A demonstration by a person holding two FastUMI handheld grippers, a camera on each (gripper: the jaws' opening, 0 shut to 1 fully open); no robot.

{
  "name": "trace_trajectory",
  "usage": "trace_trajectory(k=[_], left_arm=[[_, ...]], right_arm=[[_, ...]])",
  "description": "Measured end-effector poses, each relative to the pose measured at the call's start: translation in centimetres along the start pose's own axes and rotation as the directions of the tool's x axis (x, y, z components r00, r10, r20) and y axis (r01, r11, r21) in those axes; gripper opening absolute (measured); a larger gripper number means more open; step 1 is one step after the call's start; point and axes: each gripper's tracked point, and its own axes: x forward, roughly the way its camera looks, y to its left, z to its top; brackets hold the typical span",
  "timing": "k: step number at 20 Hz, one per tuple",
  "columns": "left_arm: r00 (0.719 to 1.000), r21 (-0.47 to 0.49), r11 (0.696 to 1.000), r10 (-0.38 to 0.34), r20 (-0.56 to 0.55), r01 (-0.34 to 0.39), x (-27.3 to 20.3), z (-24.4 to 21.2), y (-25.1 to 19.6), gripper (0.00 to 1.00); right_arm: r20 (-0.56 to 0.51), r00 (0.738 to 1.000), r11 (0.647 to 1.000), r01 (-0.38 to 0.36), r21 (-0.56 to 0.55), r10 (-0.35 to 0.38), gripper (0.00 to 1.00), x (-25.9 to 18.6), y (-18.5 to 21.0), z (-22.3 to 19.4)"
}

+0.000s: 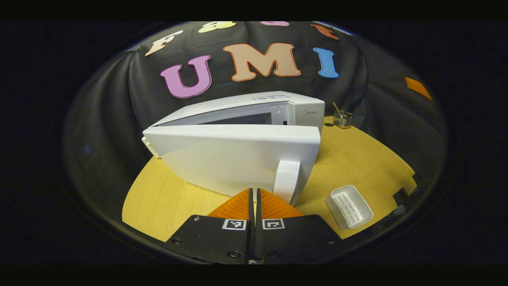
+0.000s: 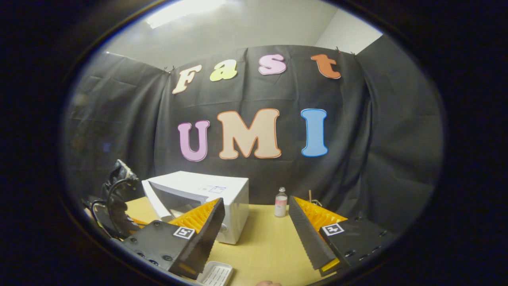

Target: Open the microwave oven with the left hand, put the food in, and close the microwave oven.

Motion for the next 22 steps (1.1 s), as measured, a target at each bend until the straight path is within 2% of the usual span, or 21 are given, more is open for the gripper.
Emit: trace_trajectory(k=[6, 7, 8, 14, 22], left_arm=[[1.000, -0.013, 1.000, -0.005, -0.023, 0.005, 3.4, 1.1, -1.2, 0.00], [1.000, -0.027, 1.000, -0.008, -0.026, 0.007, 3.9, 1.4, -1.4, 0.01], [1.000, -0.041, 0.999, -0.009, -0.023, 0.008, 4.3, 1.9, -1.5, 0.00], [0.999, -0.098, 0.995, -0.018, -0.036, 0.014, 6.5, 3.7, -2.4, 0.00], [1.000, -0.096, 0.995, -0.006, -0.023, 0.004, 8.5, 5.8, -2.7, 0.01]], right_arm=[[0.010, 1.000, 1.000, -0.003, -0.011, 0.003, 0.91, -0.1, -0.9, 0.2], [0.007, 1.000, 1.000, -0.001, -0.012, 0.001, 0.99, 0.0, -1.1, 0.1], [0.002, 1.000, 1.000, 0.000, -0.007, 0.000, 0.91, 0.0, -1.3, 0.0], [-0.003, 1.000, 1.000, 0.015, 0.016, -0.015, 0.91, 0.4, -2.6, -0.1], [0.009, 1.000, 0.998, 0.024, 0.050, -0.024, 0.91, 1.0, -3.2, 0.5]])
